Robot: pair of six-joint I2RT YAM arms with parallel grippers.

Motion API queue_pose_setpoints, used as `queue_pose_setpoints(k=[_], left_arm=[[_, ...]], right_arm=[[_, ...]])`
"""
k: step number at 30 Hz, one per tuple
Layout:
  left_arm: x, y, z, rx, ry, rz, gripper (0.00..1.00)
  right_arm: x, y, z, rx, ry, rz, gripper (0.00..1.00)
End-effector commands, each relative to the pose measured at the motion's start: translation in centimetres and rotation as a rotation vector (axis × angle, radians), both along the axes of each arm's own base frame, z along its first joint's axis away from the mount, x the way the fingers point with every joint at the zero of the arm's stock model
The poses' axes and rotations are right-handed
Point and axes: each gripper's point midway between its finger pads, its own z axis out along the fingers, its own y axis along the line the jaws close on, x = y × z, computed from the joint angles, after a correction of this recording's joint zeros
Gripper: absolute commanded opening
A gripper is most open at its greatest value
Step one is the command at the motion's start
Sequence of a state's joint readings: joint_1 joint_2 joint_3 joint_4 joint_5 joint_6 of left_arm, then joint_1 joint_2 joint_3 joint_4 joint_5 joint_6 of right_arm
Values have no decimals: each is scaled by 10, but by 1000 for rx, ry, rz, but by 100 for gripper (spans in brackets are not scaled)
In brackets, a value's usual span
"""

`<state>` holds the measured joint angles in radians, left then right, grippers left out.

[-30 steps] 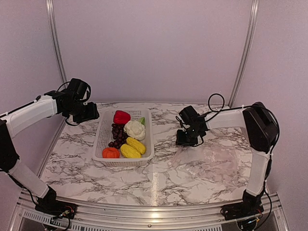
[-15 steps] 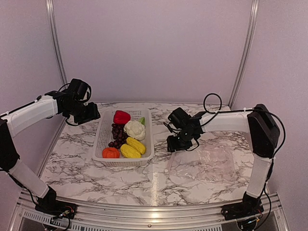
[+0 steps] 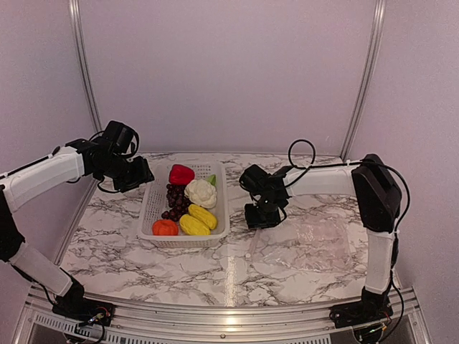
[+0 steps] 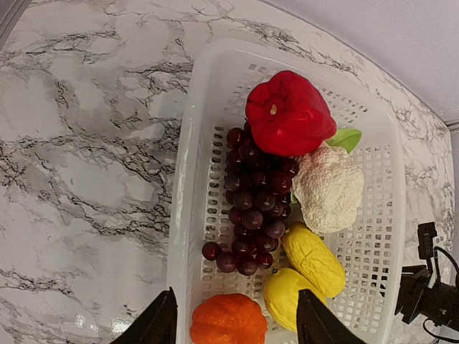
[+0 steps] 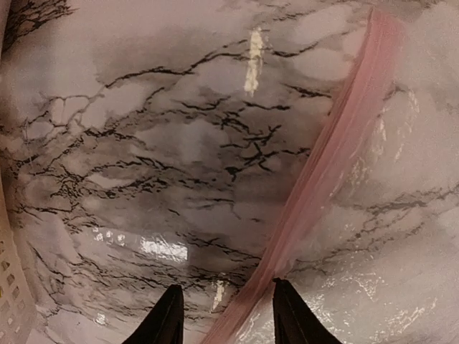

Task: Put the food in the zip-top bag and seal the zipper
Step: Adjust the zipper food storage bag at the center of the board, then pick up the zipper food storage bag from the center of the board.

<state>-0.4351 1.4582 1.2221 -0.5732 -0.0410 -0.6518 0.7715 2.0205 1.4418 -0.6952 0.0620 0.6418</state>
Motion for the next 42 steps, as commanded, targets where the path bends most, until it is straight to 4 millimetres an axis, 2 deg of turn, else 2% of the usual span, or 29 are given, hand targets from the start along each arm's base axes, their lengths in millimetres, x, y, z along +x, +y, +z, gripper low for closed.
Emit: queue_pose_setpoints(k=[1,9,13,17,19,21,26,30,32,35,38,42], left_arm=[[-19,0,-3,6,27,-20,59],[-20,-3,-1,-5,5,-32,59],[-18,-4,-1,-18,-2,-20,59],[-13,-16,8,-63,-40,-39,59],[-11,-34,18,-117,-73,-98,59],[-11,-58,27,-177,-101,-167,59],[-18,-127,56,-315,-165,-354,60],[-36,-190,80,-390,-233,-538,65],[-47,-216,86,-400,-261,-612,68],[-54,-245,82,-388,-256,-679,71],[-52,-260,76,-365,-244,-686,71],[-39,-268,61,-310,-203,-631,69]], right_arm=[[-6,-12,-1,-43,25,-122,38],[-14,-22,8,-40,15,-151,10],[-16,-29,14,-57,-4,-144,0],[-12,-32,40,-44,-59,-123,0],[-8,-28,61,-14,-102,-84,0],[-3,-20,92,42,-168,-27,0],[7,-2,160,155,-326,108,0],[8,10,195,210,-393,193,0],[8,17,206,238,-416,231,0],[8,26,214,268,-440,278,0],[6,35,213,302,-441,319,0],[4,40,213,334,-441,333,0]])
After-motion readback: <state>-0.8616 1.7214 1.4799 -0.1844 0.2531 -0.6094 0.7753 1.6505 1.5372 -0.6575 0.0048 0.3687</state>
